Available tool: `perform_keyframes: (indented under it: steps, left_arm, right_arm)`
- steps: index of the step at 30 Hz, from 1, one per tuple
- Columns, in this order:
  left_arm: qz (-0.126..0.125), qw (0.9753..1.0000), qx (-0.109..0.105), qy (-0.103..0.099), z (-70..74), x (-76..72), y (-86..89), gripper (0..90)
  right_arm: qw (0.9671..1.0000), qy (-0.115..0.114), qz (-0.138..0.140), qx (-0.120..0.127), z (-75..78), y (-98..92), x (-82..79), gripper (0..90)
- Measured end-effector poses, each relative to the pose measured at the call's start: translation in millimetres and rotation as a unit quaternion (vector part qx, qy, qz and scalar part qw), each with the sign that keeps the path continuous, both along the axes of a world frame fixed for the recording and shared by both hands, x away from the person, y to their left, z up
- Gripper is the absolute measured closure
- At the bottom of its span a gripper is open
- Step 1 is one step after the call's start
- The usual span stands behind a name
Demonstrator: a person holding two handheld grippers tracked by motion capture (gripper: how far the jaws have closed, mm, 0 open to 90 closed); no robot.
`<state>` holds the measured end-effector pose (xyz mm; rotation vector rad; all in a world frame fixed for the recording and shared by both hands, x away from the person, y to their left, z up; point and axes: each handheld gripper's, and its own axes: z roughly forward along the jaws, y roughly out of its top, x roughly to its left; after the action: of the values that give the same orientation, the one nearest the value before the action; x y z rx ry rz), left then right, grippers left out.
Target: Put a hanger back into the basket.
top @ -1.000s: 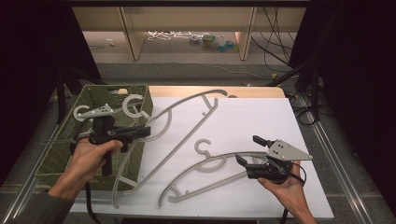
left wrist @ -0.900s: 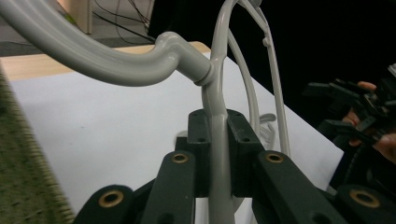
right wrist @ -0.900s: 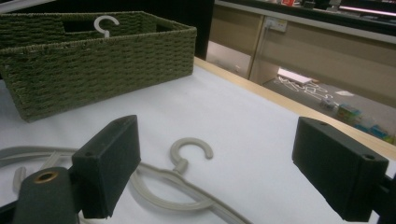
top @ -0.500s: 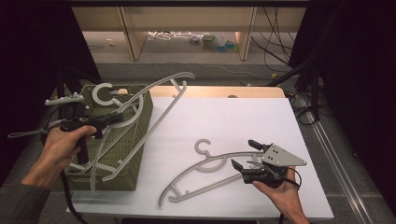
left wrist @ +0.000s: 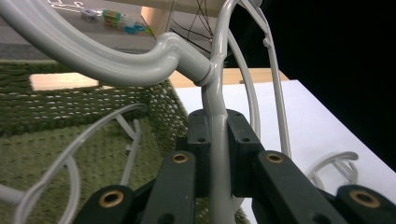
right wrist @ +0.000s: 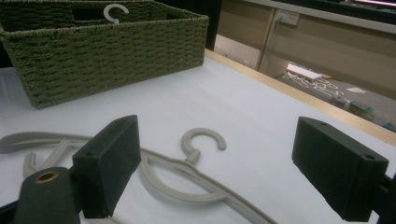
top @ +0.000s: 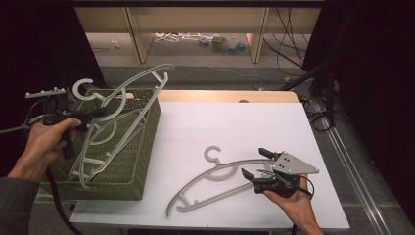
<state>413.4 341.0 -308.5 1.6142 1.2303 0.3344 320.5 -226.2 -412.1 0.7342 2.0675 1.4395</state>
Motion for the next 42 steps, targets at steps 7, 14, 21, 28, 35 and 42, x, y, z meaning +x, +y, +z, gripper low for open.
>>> perform_keyframes:
  steps: [7, 14, 21, 28, 35, 42]
  left_arm:
    - [0.022, 0.9995, 0.023, 0.001, -5.2, 13.0, 17.9, 81.6]
    - [0.03, 0.9986, 0.044, 0.004, -16.8, 21.2, 31.1, 81.5]
    - [0.035, 0.9963, 0.079, -0.002, -27.0, 31.8, 44.5, 81.5]
    - [0.032, 0.994, 0.104, -0.009, -33.5, 35.3, 51.8, 81.5]
    - [0.035, 0.9913, 0.127, 0.005, -50.2, 31.2, 62.7, 81.4]
    - [0.024, 0.9901, 0.139, -0.004, -55.6, 26.0, 68.7, 81.5]
  right_arm:
    - [1.0, 0.004, 0.007, -0.002, -0.3, 0.2, 0.2, 16.3]
    - [1.0, 0.003, 0.008, -0.004, -1.5, 1.1, 0.9, 16.4]
    - [0.9999, 0.008, 0.013, -0.006, -2.2, 1.6, 1.1, 16.5]
    - [0.9999, 0.006, 0.01, -0.006, -3.2, 1.8, 2.0, 16.5]
    - [0.9997, 0.017, 0.015, -0.013, -2.8, 0.9, 1.3, 16.5]
    - [0.9997, 0.016, 0.016, -0.009, -4.5, 3.4, 3.0, 16.5]
